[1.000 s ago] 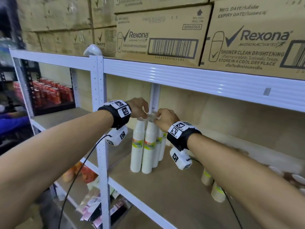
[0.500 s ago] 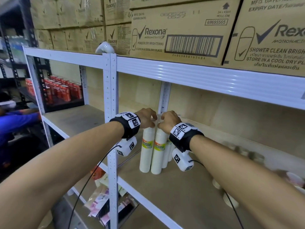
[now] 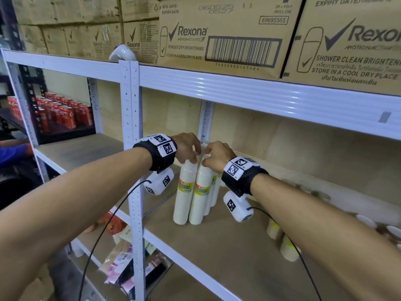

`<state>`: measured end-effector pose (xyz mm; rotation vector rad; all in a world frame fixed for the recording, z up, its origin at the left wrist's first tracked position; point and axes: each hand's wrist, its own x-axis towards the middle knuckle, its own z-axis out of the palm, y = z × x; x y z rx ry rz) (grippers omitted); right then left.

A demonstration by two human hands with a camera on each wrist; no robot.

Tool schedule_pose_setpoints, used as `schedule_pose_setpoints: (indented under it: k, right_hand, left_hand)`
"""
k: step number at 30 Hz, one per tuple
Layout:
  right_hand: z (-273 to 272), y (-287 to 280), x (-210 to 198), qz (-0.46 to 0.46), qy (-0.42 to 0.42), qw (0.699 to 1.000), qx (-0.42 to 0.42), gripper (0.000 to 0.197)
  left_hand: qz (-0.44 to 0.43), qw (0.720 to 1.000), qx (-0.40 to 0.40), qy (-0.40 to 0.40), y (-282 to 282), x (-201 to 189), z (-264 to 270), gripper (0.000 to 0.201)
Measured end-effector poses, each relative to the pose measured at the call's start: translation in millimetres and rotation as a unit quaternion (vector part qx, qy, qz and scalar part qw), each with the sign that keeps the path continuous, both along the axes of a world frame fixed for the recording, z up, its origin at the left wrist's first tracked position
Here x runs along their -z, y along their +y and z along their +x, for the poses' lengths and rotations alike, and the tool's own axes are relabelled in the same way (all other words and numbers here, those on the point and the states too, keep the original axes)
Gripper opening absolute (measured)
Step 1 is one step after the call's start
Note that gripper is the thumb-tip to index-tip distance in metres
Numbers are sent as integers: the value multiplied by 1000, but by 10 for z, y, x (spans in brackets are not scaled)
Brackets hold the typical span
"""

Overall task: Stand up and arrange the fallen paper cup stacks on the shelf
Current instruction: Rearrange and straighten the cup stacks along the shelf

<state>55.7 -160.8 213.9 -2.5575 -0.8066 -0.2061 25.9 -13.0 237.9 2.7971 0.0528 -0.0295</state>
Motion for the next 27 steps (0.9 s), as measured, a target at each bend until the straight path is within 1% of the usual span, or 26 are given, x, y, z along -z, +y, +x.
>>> schedule_pose_setpoints:
  k: [7, 13, 16, 18, 23, 27]
  right_hand:
    - [107, -368, -130, -17, 11, 1000, 12, 43]
    - [244, -796, -267, -26, 1, 998, 63, 48]
    - [323, -991, -288, -21, 1, 995, 97, 49]
    - [371, -1095, -289, -21, -6, 993, 118, 48]
    - [549, -1273, -234, -9, -12, 987, 162, 40]
    - [714, -1346, -206, -5, -14, 983, 181, 29]
  left_hand:
    - [7, 999, 48, 17, -321, -181, 164, 36]
    - [-18, 995, 93, 8, -698, -274, 412, 28]
    - [-25, 994, 108, -14, -871, -272, 558, 22]
    - [-33, 992, 113, -33, -980, -240, 671, 22]
    - [-61, 989, 122, -53, -1200, -82, 986, 45]
    - [-59, 986, 132, -87, -1276, 46, 1225, 43]
